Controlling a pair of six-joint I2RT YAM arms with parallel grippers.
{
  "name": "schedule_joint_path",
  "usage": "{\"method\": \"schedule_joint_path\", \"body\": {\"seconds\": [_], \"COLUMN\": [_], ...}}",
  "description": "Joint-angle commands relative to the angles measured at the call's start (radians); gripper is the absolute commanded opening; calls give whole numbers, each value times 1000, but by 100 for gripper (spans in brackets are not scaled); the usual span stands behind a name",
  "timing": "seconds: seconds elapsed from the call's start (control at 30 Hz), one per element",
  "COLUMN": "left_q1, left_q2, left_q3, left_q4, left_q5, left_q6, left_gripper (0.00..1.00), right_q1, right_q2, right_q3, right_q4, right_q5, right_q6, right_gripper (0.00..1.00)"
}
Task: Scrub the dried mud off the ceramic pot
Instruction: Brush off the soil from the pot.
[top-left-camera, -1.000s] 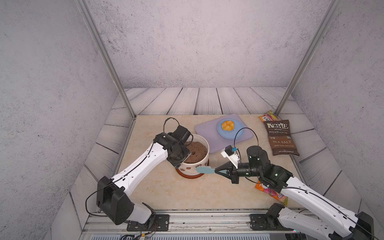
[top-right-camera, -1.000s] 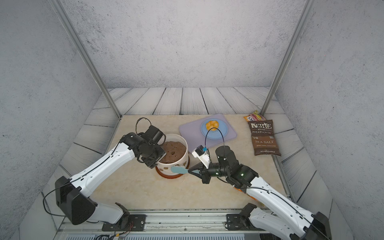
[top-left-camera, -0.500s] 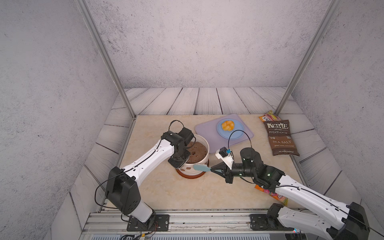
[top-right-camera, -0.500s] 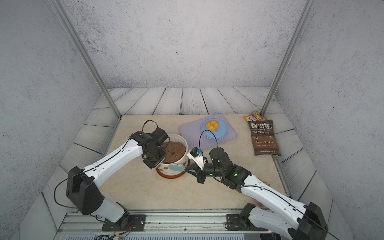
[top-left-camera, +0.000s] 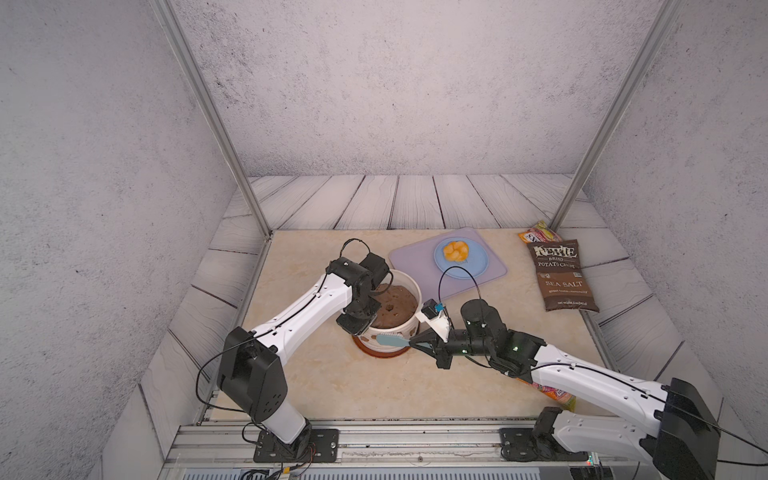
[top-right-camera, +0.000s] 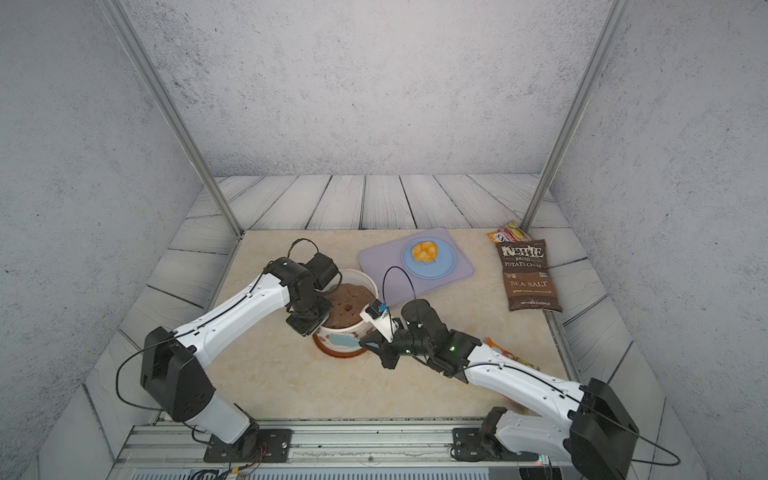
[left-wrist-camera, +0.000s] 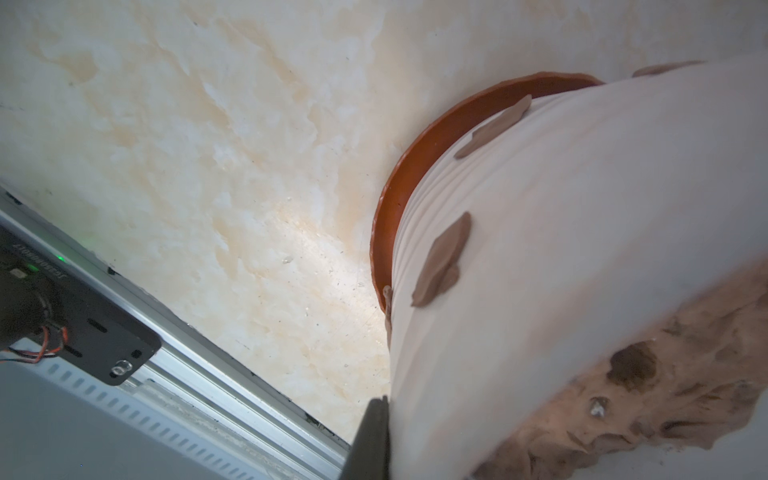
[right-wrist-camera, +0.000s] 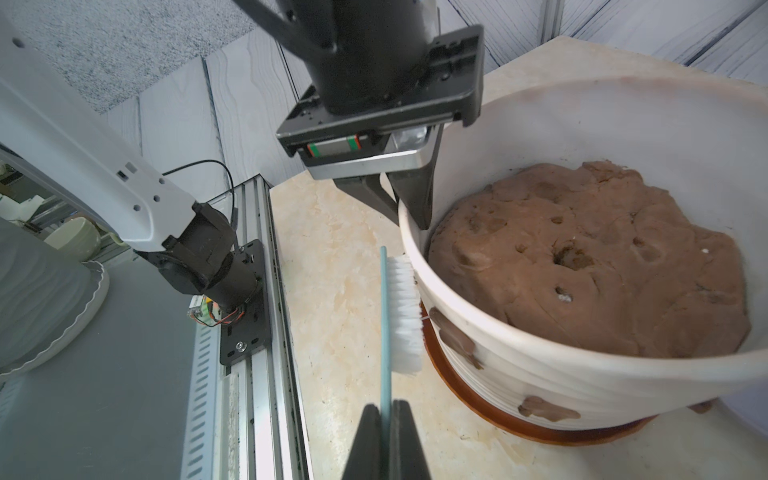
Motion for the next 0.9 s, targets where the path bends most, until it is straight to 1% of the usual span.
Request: {"method": "schedule_joint_path", "body": {"seconds": [0.0,0.1,0.3,0.5,0.7,0.77,0.87], "left_q1": [-10,-10,-10,-10,-10,-10,-10], "left_q2": [10,12,5,1,-7,-9,-12], "left_q3": [8,17,9,-1,-8,-13,-25], "left_q4": [13,7,6,26,34,40,43], "left_q5": [44,43,54,62,58,62,62], "left_q6": [6,5,-2,-12,-8,-7,-2], "left_gripper": [7,6,4,2,1,1,0], "right_q1": [27,52,106,166,183,189,199], "right_q2": [22,43,77,126,186,221,218], "right_q3": [10,8,26,91,91,121,118], "right_q4": [48,72,107,-15,-41,-106,-130], "right_q5": [93,182,305,458,451,424,410], "right_q6": [7,8,16,19,27,24,16], "right_gripper": [0,0,0,0,0,0,0]}}
